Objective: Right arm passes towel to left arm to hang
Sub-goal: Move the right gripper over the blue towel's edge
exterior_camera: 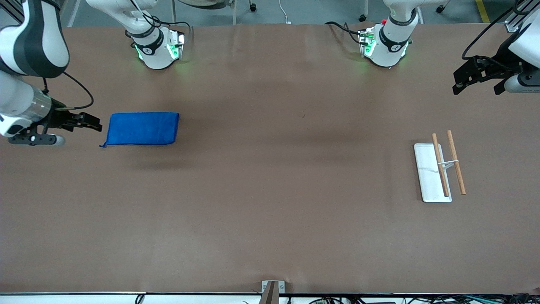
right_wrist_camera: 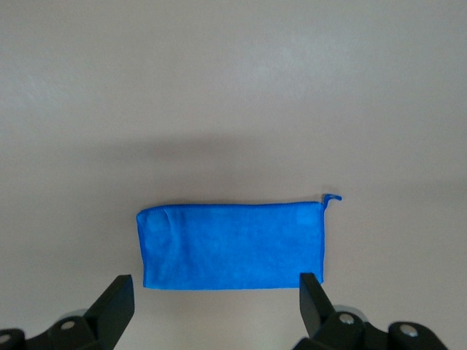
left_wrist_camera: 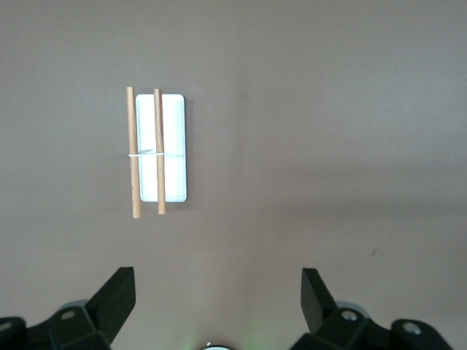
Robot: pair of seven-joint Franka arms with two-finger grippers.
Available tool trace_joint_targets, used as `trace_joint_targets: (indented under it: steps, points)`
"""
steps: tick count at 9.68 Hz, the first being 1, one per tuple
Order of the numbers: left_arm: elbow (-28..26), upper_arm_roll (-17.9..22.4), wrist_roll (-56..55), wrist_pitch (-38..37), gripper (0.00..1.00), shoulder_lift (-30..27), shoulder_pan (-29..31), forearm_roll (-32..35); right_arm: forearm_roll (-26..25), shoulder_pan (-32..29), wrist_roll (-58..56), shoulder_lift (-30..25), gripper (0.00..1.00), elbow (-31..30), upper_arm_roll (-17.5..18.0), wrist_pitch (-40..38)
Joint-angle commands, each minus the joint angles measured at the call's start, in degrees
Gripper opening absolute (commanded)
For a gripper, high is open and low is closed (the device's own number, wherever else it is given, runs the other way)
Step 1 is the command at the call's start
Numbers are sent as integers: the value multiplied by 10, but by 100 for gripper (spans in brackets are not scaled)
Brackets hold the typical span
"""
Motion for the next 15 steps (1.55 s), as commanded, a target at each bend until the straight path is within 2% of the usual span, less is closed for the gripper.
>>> trace_joint_targets:
  steps: [1,2,4,7,15]
  points:
    - [-2,-2,-1,4,100,2,0,9,-9,-5,-4,-31,99,-106,5,80]
    - [-2,-3,-3,3,100,2,-2,9,-9,0,-4,-28,99,-143,6,122]
    - [-4,-3,-1,3,100,5,0,9,-10,14,-4,-17,99,-160,7,139]
    - [-3,-3,2,4,100,6,-2,10,-12,20,-4,33,99,-221,7,273]
    - [-2,-4,0,0,100,3,-2,10,-13,11,-39,115,99,-225,7,351]
